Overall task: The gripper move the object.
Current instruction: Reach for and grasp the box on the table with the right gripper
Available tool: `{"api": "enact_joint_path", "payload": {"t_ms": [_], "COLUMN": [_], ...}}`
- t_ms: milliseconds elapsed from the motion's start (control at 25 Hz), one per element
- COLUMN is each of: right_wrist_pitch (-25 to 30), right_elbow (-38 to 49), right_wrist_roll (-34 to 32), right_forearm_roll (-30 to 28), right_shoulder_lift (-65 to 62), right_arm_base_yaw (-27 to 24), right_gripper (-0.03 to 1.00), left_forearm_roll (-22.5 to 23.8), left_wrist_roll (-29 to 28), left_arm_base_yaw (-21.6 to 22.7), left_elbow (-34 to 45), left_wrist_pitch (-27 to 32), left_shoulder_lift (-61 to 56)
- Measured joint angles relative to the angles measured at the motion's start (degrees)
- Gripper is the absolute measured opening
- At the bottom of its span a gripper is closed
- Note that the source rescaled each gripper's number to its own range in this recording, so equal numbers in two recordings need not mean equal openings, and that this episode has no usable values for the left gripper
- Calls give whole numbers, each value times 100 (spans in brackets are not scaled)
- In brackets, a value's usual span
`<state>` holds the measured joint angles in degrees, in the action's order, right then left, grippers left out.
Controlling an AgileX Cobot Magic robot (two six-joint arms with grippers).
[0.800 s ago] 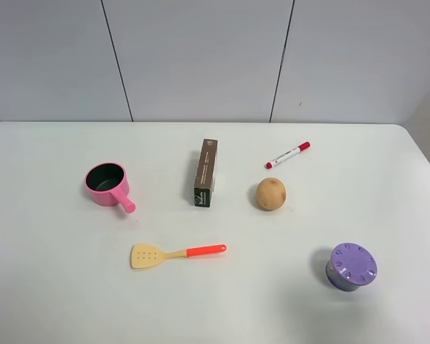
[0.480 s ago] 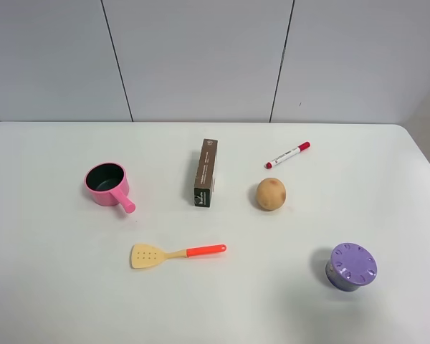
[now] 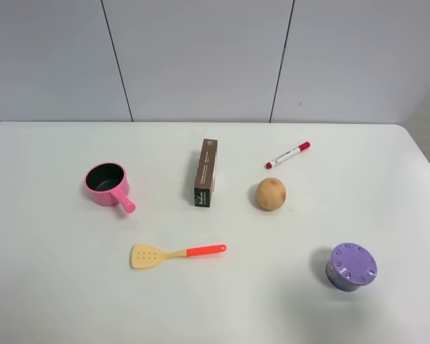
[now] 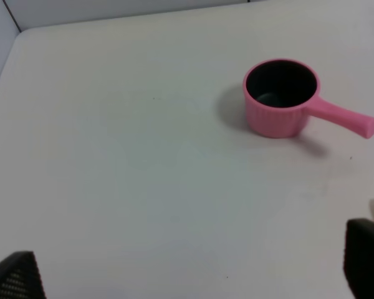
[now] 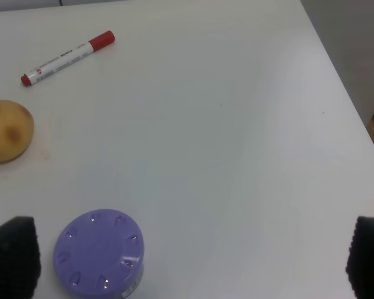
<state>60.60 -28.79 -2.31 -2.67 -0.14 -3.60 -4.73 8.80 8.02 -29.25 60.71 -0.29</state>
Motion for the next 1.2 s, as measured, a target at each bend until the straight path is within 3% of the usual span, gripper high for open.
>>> {"api": "enact_joint_path", "payload": {"t_ms": [280, 440, 600, 840, 1200], "right_wrist_pitch": [0, 27, 70, 135, 34], "right_elbow": [-8, -448, -1152, -2297, -3022], "right_wrist_roll": [-42, -42, -42, -42, 176], "right_forearm_roll": [0, 0, 67, 611, 691], "right_shoulder_lift": [0, 292, 1135, 2767, 4755], "right_arm_base_yaw": [0, 0, 0, 0, 0], "right_gripper": [100, 100, 100, 100, 100], "left_forearm_roll": [0, 0, 0, 0, 0], "left_wrist_roll": [0, 0, 0, 0, 0], "left_arm_base_yaw": [0, 0, 0, 0, 0], "left_elbow": [0, 0, 0, 0, 0], "left_wrist_pitch": [0, 0, 0, 0, 0], "left_shoulder_lift": [0, 0, 0, 0, 0]}}
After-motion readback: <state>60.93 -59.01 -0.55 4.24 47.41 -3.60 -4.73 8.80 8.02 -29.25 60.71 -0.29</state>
